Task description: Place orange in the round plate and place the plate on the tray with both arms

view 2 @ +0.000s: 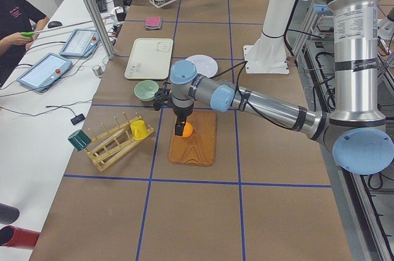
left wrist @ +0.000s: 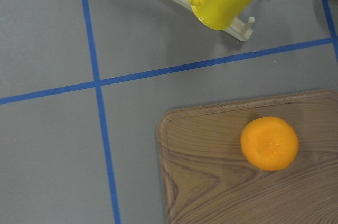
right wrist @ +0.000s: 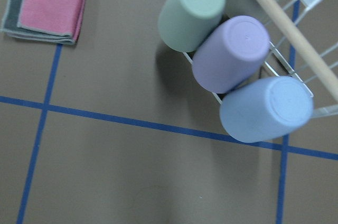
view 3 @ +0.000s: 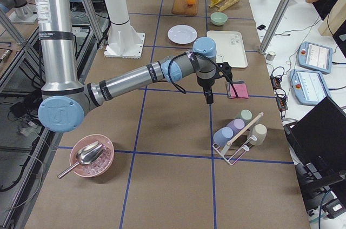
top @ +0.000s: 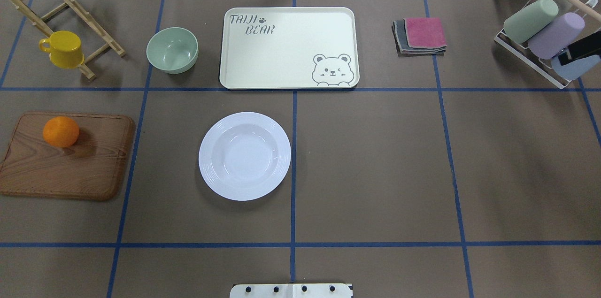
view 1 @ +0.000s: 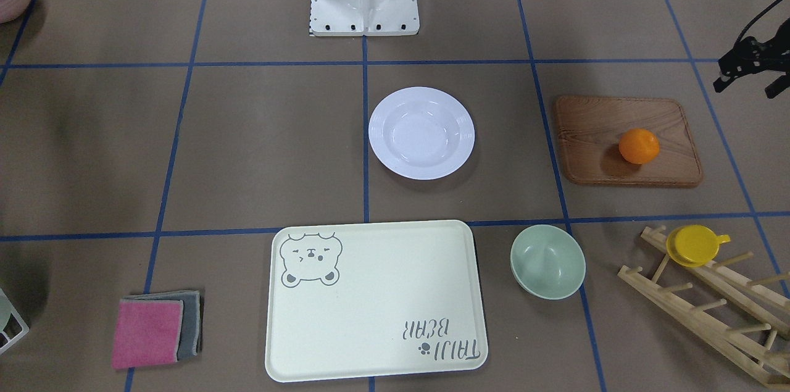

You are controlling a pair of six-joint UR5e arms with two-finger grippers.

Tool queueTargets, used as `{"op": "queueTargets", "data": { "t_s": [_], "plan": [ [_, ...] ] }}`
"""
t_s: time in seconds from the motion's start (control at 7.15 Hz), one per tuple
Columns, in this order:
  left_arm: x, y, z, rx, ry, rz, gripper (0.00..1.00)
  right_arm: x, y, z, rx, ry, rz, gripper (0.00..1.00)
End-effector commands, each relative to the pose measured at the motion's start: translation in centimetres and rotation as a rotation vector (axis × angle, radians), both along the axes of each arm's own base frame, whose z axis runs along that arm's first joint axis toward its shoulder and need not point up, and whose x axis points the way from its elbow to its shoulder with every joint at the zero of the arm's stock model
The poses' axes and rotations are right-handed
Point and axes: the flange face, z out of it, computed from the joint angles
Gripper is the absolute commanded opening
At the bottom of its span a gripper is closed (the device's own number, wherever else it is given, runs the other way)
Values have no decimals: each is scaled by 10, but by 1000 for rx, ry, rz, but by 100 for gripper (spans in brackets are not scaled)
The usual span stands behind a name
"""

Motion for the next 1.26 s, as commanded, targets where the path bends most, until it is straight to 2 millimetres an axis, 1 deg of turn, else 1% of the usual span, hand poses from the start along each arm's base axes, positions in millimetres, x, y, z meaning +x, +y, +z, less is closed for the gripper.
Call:
{"op": "queueTargets", "data": {
  "t_s": [0.0,0.14,0.28,0.42,0.56,0.7,0.84,0.98,1.12],
  "plan": [
    [37,-8,6,-15,-41,6,100,-63,14,-35,1,-141,-134,100],
    [54,-13,11,-41,-14,-40,100,-91,21,-59,-46,-221,-118,99],
    [81,-13,23,-51,25,-57,100,-134,39,-75,-88,-305,-116,96],
    [92,-28,36,-52,45,-80,100,-167,43,-88,-135,-382,-105,90],
    [103,-36,35,-73,53,-94,100,-195,46,-110,-163,-447,-103,90],
    [111,-34,40,-83,47,-82,100,-212,54,-118,-167,-473,-80,93],
    [113,-34,46,-94,41,-80,100,-231,65,-121,-151,-491,-79,94],
    [117,-33,51,-95,29,-78,100,-249,78,-125,-143,-515,-74,95],
    [127,-32,55,-92,11,-94,100,-265,90,-127,-147,-550,-71,95]
  ]
}}
